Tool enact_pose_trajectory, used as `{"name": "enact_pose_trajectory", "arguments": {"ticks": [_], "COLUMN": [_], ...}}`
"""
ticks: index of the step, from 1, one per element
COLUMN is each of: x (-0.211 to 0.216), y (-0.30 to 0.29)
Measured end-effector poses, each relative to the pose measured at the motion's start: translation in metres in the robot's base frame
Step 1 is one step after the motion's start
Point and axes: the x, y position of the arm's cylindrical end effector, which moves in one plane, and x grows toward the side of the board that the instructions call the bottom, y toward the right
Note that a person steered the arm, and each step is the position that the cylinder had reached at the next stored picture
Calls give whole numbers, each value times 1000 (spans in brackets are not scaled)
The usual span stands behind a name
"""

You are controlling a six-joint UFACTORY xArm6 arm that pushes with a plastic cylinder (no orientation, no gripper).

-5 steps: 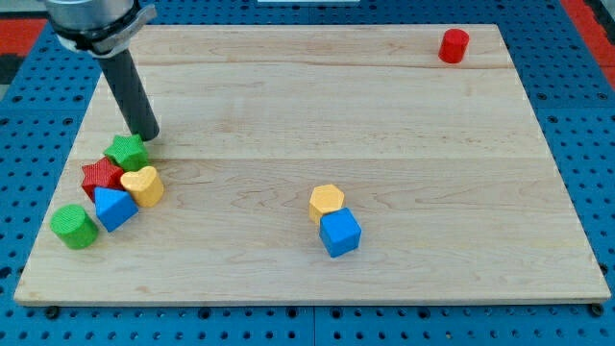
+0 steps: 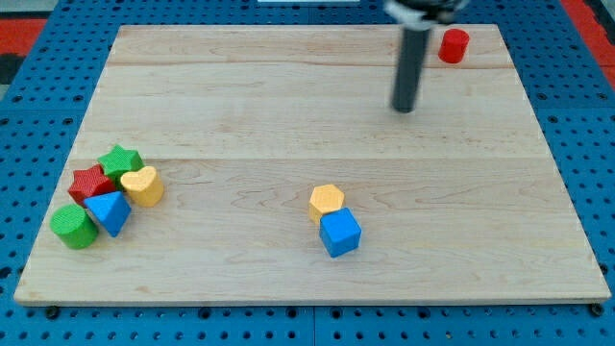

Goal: Move the red circle to the top right of the green star

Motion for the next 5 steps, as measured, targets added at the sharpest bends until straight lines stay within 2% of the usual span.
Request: {"name": "enact_pose_trajectory", "arguments": {"ticks": [1,2,3,5], "x": [-58,-112,-131,-94], "y": [96,104,87,1]}}
